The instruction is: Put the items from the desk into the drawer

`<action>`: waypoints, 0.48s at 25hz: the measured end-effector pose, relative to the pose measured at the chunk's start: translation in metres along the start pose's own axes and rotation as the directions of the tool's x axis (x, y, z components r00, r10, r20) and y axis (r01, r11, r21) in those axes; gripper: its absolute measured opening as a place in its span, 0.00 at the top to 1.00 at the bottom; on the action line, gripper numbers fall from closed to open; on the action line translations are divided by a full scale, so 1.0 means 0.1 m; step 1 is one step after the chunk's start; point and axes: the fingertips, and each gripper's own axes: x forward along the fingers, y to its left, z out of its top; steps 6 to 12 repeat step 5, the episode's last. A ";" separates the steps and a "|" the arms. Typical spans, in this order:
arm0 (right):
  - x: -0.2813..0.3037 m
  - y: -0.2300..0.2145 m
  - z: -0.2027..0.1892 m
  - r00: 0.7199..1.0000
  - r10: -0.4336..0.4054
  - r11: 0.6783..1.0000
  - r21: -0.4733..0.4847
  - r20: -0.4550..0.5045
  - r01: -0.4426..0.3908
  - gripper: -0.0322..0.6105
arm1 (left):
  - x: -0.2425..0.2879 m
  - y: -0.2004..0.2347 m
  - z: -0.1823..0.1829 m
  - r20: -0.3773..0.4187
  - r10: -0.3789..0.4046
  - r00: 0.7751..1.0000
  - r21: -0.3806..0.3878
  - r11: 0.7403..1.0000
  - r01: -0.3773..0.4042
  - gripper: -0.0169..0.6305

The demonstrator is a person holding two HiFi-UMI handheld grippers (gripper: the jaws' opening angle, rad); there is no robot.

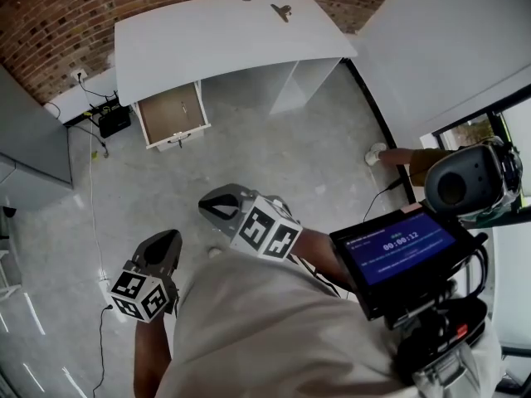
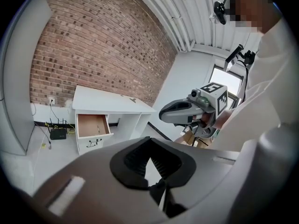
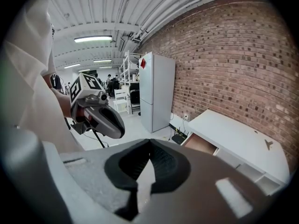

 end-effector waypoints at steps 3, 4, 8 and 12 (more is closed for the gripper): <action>0.01 0.00 0.02 1.000 0.001 1.000 -0.010 0.000 -0.001 0.95 | -0.02 0.00 -0.02 0.000 0.004 1.000 -0.001 1.000 -0.004 0.96; 0.01 -0.01 0.01 1.000 -0.002 1.000 -0.012 -0.002 0.002 0.95 | -0.01 -0.01 -0.02 -0.001 0.002 1.000 0.000 1.000 -0.002 0.96; 0.01 -0.02 0.01 1.000 -0.005 1.000 -0.015 -0.004 0.005 0.95 | -0.01 -0.01 -0.02 -0.002 0.000 1.000 0.001 1.000 0.000 0.96; 0.01 -0.02 0.01 1.000 -0.005 1.000 -0.015 -0.004 0.005 0.95 | -0.01 -0.01 -0.02 -0.002 0.000 1.000 0.001 1.000 0.000 0.96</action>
